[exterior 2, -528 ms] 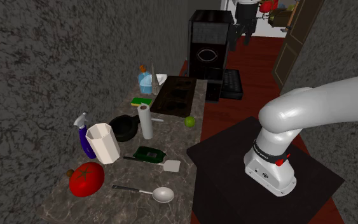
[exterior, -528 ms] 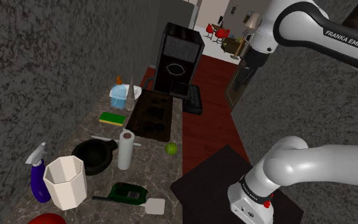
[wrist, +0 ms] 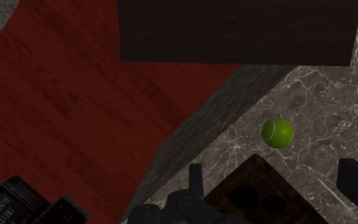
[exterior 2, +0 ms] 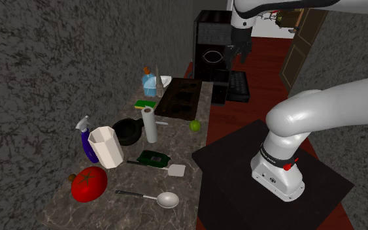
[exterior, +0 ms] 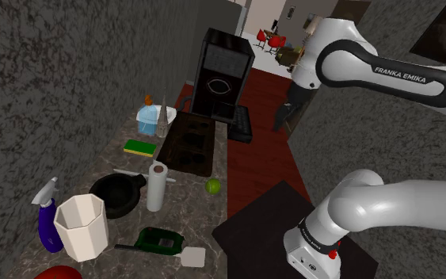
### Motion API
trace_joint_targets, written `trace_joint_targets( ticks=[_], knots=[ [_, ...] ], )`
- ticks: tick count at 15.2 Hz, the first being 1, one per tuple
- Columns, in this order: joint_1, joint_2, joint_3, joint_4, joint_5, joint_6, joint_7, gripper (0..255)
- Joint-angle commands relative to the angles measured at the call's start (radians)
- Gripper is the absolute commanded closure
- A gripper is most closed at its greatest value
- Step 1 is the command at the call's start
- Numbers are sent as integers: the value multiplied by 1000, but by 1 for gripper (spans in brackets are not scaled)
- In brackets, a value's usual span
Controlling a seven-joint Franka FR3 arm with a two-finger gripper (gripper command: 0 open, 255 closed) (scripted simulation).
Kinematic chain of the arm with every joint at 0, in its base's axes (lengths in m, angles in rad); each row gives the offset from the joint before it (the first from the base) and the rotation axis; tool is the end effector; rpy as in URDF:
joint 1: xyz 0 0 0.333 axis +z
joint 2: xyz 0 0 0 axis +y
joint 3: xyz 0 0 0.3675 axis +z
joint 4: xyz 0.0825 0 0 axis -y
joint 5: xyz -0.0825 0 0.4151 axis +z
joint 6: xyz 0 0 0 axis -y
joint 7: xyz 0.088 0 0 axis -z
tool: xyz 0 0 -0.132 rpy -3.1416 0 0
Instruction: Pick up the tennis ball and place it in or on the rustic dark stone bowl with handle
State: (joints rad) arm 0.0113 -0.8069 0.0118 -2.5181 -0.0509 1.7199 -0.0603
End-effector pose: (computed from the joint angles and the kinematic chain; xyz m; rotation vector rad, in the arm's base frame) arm 0.3034 0.0017 0.5393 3.0796 0.1343 0.0115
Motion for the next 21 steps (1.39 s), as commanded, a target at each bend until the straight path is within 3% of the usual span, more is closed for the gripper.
trace_joint_targets(
  ticks=[1,11,21],
  knots=[
    [5,22,16,-45,17,70,32,0],
    [34,226,100,-224,92,459,178,0],
    [41,633,195,-234,111,887,340,0]
  ],
)
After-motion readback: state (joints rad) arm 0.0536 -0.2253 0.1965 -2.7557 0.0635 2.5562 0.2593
